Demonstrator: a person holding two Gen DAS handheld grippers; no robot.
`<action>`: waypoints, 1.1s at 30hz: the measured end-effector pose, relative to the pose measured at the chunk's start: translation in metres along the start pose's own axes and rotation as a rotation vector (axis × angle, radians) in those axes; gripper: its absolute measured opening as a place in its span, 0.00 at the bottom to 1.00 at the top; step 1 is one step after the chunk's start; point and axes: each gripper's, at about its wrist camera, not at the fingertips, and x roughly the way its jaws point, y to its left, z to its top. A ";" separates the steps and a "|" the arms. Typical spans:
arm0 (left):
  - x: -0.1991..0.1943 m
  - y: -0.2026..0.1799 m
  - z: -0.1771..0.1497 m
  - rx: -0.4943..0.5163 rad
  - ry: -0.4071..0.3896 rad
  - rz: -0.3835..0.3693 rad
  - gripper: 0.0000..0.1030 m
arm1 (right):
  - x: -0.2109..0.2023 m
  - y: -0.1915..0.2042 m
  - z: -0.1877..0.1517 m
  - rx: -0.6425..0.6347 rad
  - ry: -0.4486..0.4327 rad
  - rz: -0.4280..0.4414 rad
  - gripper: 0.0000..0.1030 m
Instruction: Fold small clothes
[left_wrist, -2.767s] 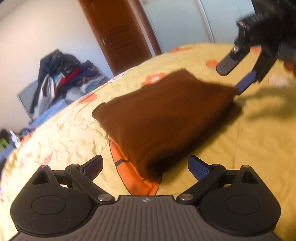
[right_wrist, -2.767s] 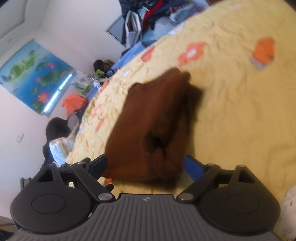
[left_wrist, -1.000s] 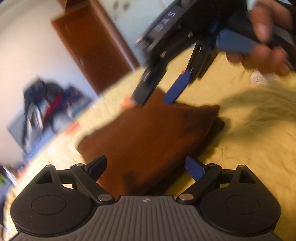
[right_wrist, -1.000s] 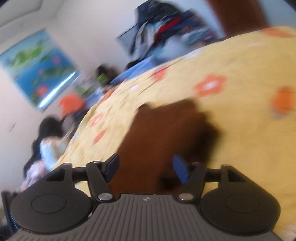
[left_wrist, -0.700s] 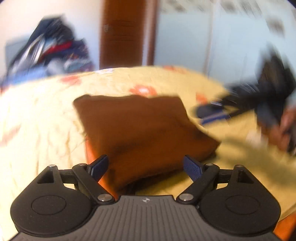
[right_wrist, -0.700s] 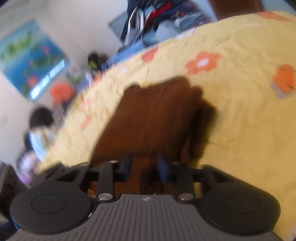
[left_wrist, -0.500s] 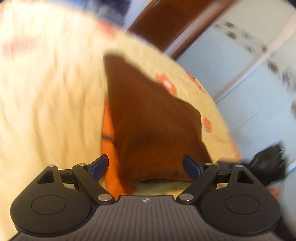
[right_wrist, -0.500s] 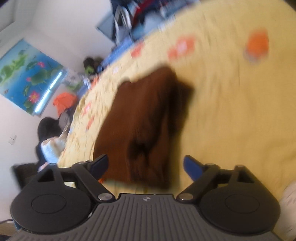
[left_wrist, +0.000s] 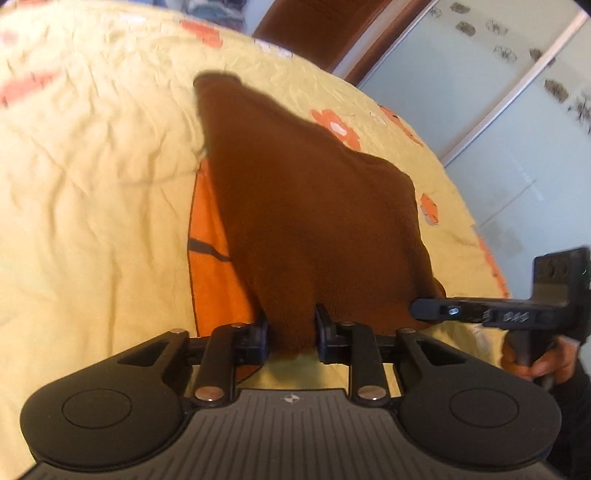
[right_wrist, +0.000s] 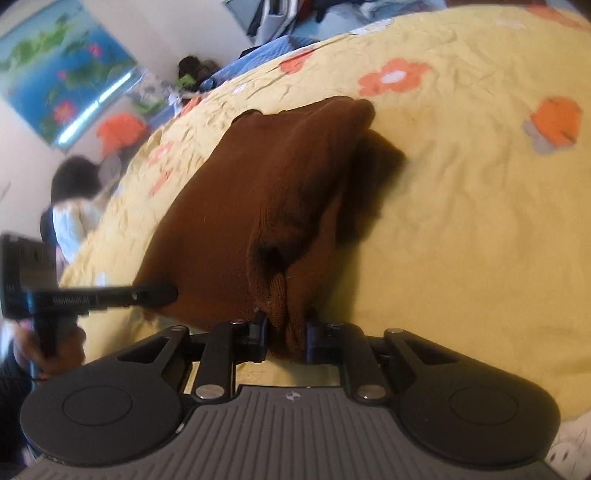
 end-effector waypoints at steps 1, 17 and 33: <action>-0.010 -0.008 -0.003 0.038 -0.022 0.048 0.34 | -0.004 0.002 0.001 0.015 -0.004 0.002 0.47; 0.049 -0.080 0.002 0.457 -0.087 0.250 0.78 | 0.069 0.041 0.081 -0.263 -0.149 -0.138 0.73; -0.010 -0.057 -0.050 0.229 -0.092 0.420 0.82 | -0.029 0.044 -0.056 -0.123 -0.233 -0.275 1.00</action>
